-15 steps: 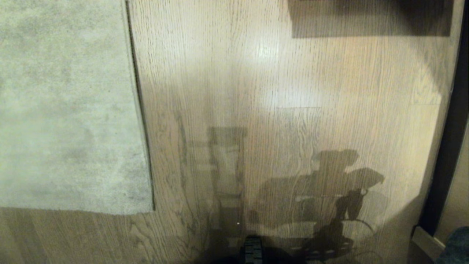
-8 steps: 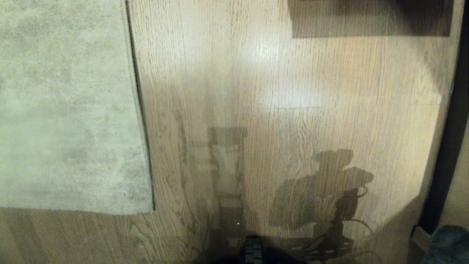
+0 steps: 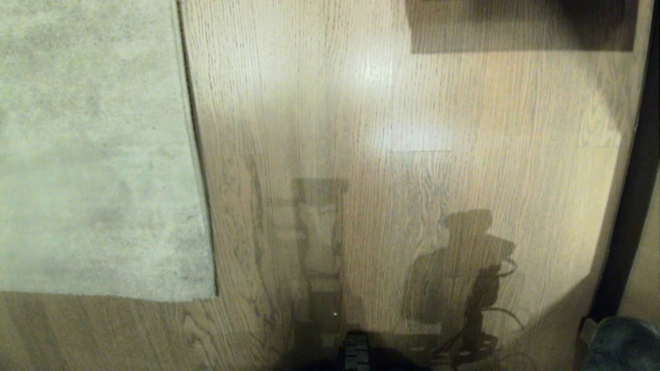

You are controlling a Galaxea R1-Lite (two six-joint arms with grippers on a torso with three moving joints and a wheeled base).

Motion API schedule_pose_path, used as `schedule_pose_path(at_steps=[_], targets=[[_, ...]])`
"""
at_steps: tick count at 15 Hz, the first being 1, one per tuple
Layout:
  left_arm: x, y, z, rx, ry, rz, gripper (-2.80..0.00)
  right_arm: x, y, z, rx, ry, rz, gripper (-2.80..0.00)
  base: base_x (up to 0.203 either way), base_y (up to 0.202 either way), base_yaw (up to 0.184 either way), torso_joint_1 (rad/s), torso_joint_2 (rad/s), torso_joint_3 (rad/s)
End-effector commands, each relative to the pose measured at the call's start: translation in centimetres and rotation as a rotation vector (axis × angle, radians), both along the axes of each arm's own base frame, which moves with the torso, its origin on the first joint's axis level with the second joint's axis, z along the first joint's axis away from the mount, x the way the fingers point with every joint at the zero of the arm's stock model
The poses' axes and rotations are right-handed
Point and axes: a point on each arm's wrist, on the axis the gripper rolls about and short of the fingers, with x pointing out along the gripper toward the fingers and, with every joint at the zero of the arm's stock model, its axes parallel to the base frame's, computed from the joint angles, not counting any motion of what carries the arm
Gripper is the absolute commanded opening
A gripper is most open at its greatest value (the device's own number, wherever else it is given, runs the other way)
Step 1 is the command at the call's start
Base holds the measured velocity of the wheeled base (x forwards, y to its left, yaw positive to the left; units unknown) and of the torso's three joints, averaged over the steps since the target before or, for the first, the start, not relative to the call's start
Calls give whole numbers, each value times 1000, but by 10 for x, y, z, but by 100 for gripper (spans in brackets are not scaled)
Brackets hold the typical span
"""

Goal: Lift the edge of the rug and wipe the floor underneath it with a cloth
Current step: Lift up the carpet

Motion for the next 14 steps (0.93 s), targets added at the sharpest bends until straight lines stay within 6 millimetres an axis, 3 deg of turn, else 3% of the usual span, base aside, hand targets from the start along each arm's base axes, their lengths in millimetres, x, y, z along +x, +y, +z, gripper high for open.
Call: schedule_pose_path(at_steps=[1, 7, 14], targets=[[0, 0, 0, 0, 0, 0, -280, -3, 0, 0, -1, -43, 62, -280, 0, 0, 0, 0, 0, 0], [0, 0, 0, 0, 0, 0, -280, -22, 0, -3, -6, -273, 39, -280, 0, 0, 0, 0, 0, 0], [0, 0, 0, 0, 0, 0, -280, -21, 0, -3, -5, -271, 39, -280, 0, 0, 0, 0, 0, 0]])
